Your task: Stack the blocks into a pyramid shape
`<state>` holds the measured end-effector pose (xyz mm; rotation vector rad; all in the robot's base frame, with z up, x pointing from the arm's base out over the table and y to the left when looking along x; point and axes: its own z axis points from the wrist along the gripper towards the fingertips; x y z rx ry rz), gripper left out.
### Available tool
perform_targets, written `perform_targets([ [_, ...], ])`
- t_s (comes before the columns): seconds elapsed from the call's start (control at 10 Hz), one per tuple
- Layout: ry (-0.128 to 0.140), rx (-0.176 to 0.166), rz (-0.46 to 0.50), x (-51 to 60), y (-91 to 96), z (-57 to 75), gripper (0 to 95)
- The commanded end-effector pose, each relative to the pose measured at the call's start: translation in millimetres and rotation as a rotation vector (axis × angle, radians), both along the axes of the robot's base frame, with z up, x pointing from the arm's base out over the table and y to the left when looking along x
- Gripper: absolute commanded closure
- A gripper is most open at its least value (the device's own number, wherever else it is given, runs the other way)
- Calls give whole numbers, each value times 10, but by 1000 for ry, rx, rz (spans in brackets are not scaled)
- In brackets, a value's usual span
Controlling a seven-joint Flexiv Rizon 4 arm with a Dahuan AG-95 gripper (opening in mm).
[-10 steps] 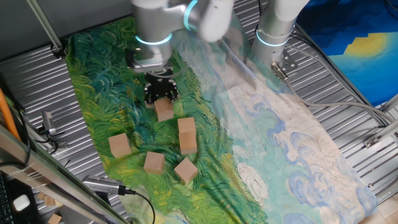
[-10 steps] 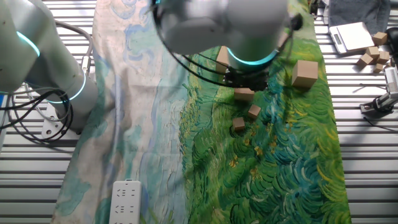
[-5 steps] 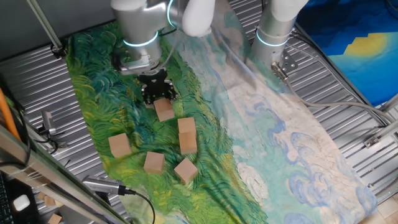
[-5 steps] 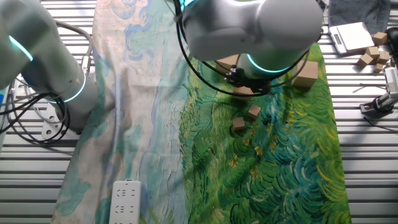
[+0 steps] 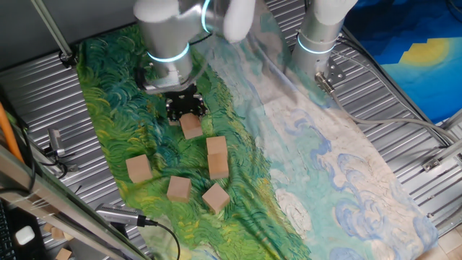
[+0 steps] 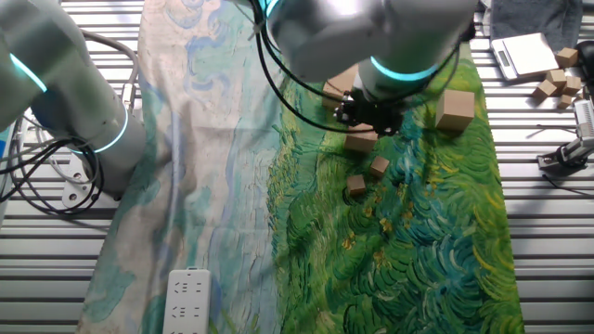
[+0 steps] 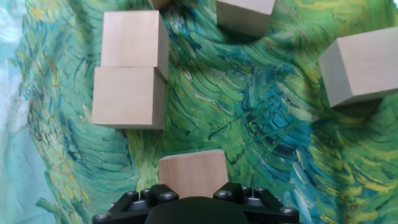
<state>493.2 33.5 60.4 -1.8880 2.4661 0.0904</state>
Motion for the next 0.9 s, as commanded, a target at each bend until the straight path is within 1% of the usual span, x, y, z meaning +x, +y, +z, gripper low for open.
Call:
perform_targets([
  [0.1, -6, -44, 30, 75, -59, -14, 950],
  [0.2, -3, -50, 32, 127, -105, -7, 950],
  [0.3, -4, -52, 35, 153, -116, -4, 950],
  [0.5, -6, -49, 48, 225, -162, 9, 950],
  [0.6, -10, -49, 56, 241, -192, 15, 950],
  [0.9, -20, -49, 65, 225, -299, 26, 950],
])
